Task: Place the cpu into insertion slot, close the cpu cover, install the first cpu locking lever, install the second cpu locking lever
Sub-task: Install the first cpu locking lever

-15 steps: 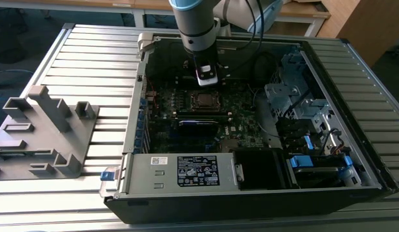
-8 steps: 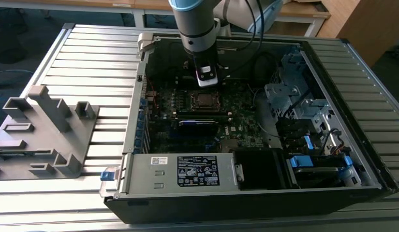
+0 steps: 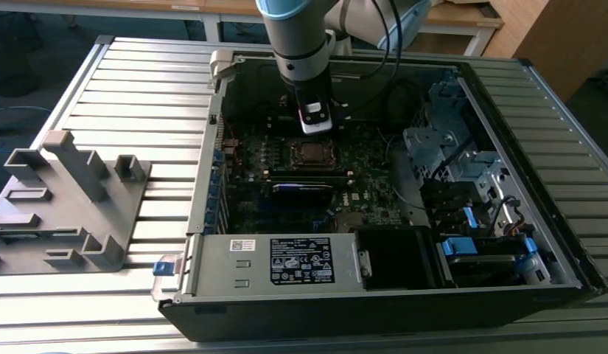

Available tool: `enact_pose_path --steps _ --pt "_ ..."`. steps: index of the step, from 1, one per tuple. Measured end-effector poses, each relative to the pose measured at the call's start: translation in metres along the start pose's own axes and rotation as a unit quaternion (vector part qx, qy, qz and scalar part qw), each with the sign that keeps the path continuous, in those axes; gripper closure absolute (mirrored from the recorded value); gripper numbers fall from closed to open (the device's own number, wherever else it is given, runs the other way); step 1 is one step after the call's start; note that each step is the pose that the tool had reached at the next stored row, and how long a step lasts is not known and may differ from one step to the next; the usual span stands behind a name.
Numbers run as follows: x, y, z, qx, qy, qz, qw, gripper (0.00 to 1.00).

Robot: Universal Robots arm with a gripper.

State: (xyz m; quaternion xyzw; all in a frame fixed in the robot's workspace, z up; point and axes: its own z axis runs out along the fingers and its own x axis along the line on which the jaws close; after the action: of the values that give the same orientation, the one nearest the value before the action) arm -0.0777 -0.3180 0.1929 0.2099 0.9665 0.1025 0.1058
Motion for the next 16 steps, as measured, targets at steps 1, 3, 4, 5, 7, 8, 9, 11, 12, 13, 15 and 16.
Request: enact_pose_path --steps 1,3,4,5,7,8,9,11,12,13,15,16 --pt "-0.0001 0.0 0.0001 0.0007 -0.0004 0.0 1.0 0.9" --pt "-0.0003 0.0001 0.0002 0.003 -0.0014 -0.001 0.99999 0.9" --pt "-0.0006 0.0002 0.0003 0.0047 -0.0021 -0.001 0.99999 0.9" --pt "-0.0009 0.0004 0.0005 0.0067 -0.0031 -0.002 0.99997 0.9" --pt "-0.0013 0.0005 0.0006 0.0109 -0.0051 -0.003 0.99992 0.9" --pt "-0.0013 0.0004 0.0008 0.0116 -0.0058 -0.003 0.99991 0.9" --pt "-0.0012 0.0003 0.001 0.0118 -0.0064 -0.004 0.9999 0.9" --pt "-0.0011 0.0 0.0018 0.0115 -0.0075 -0.004 0.9999 0.9" --pt "-0.0011 0.0 0.0023 0.0113 -0.0078 -0.004 0.9999 0.9" --pt "-0.0012 0.0001 0.0026 0.0112 -0.008 -0.004 0.9999 0.9" --pt "-0.0018 0.0003 0.003 0.011 -0.008 -0.004 0.9999 0.9" --pt "-0.0021 0.0005 0.0037 0.0103 -0.0084 -0.004 0.99991 0.9"
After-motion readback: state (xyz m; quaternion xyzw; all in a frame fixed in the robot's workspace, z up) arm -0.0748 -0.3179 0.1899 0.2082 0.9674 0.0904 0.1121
